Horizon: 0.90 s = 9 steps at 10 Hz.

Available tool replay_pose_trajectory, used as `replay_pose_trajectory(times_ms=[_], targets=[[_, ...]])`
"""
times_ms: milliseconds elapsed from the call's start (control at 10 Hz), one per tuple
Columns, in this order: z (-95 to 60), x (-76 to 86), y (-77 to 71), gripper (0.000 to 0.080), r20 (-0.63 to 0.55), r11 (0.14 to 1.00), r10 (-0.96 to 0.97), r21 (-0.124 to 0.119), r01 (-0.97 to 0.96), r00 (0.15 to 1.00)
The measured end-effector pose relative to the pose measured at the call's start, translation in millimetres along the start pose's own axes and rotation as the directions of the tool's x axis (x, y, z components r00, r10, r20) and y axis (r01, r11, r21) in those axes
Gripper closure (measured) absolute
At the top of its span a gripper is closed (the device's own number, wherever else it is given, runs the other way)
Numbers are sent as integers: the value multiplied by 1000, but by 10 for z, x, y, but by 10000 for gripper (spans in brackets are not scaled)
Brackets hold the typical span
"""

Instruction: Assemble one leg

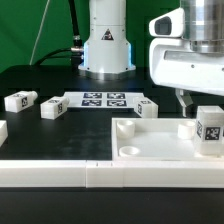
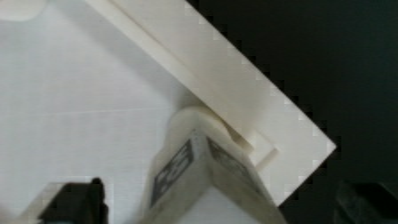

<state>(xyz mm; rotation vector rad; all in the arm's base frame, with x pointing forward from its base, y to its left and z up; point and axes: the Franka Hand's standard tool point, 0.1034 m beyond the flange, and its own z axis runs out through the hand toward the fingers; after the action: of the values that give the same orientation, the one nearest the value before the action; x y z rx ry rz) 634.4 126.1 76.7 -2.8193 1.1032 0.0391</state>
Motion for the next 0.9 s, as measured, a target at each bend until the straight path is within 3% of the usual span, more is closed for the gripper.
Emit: replay_pose_trajectory(times_ms=[400,700,900], targets=[[-14,75,-40,150,6,887,-461,-35,461,887],[-13,110,-24,150,3,756,-654,-40,654,756],[-11,114,-20,150,3,753,-657,-40,657,754]])
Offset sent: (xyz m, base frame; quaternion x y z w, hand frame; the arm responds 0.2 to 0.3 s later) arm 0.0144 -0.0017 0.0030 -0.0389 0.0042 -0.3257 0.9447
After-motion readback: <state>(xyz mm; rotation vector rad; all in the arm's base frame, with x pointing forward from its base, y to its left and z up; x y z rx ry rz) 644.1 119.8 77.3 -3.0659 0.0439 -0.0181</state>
